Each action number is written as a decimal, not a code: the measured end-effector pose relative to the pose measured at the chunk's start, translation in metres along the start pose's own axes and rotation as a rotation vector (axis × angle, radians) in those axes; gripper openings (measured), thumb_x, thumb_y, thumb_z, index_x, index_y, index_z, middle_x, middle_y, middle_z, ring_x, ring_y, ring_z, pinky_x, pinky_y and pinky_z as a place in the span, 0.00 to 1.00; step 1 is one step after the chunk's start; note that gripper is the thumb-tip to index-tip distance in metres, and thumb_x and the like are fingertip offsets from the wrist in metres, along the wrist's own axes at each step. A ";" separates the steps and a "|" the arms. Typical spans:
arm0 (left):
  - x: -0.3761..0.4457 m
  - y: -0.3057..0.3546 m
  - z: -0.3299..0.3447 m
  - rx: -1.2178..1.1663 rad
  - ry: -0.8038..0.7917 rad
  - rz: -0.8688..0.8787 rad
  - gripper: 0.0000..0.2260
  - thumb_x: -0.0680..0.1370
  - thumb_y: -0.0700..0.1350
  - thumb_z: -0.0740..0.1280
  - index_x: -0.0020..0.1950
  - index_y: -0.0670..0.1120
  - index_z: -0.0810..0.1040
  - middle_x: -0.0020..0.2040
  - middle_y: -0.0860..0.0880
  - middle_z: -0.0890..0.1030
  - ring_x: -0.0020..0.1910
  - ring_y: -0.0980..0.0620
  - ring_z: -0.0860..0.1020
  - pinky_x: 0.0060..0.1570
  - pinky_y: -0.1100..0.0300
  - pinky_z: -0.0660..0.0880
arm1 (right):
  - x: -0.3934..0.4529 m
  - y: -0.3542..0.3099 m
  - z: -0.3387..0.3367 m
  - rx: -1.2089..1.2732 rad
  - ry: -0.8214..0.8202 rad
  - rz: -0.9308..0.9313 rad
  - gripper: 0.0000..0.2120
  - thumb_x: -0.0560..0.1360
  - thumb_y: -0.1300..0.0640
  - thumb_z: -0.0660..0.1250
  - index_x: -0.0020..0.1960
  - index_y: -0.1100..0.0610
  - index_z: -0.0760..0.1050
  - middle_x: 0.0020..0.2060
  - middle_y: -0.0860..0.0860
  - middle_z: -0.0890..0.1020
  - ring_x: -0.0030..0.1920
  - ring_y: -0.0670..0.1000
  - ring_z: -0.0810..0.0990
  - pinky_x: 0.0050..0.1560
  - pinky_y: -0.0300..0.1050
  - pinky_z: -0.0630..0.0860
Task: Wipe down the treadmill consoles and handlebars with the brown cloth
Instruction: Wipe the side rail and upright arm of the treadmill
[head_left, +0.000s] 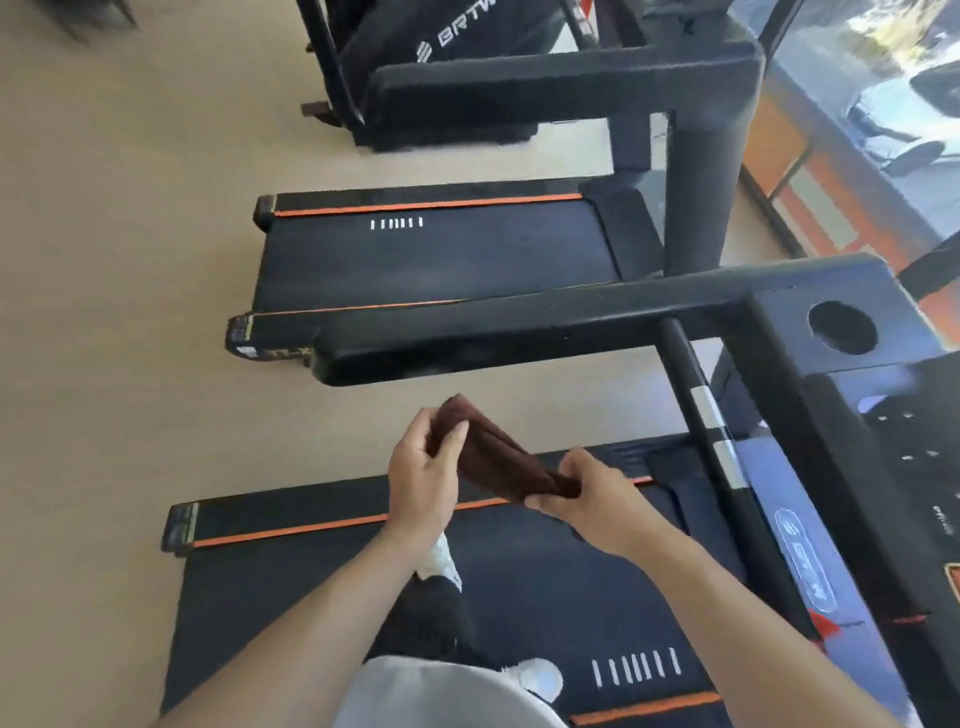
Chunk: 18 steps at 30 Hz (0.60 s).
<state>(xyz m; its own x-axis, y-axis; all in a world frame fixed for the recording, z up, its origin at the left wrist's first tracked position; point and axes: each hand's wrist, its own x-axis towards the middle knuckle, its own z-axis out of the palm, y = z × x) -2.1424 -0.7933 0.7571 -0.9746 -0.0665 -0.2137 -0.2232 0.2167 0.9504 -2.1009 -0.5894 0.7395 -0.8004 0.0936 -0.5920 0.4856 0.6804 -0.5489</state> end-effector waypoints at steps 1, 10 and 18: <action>0.003 0.000 -0.014 0.019 0.030 0.009 0.04 0.82 0.41 0.67 0.50 0.46 0.81 0.44 0.51 0.83 0.43 0.63 0.79 0.44 0.73 0.72 | 0.003 -0.011 0.007 0.005 -0.018 -0.019 0.20 0.71 0.40 0.76 0.46 0.49 0.69 0.39 0.48 0.82 0.36 0.49 0.80 0.31 0.40 0.70; 0.082 0.019 -0.126 0.098 0.243 0.082 0.06 0.81 0.47 0.69 0.44 0.55 0.79 0.40 0.58 0.82 0.42 0.68 0.78 0.41 0.75 0.69 | 0.041 -0.156 -0.009 0.015 0.131 -0.244 0.18 0.67 0.45 0.82 0.42 0.48 0.73 0.35 0.43 0.81 0.36 0.41 0.78 0.32 0.33 0.68; 0.208 0.010 -0.186 0.038 0.232 -0.039 0.15 0.77 0.52 0.73 0.62 0.52 0.77 0.43 0.59 0.82 0.46 0.62 0.80 0.49 0.68 0.72 | 0.120 -0.256 -0.011 -0.439 0.641 -0.346 0.25 0.77 0.45 0.72 0.72 0.46 0.73 0.75 0.50 0.70 0.78 0.56 0.60 0.78 0.55 0.53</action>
<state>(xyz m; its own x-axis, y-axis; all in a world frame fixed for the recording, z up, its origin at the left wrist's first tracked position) -2.3444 -0.9855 0.7644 -0.9362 -0.2969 -0.1878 -0.2651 0.2462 0.9322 -2.3255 -0.7444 0.8152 -0.9874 0.1315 0.0884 0.1021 0.9545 -0.2802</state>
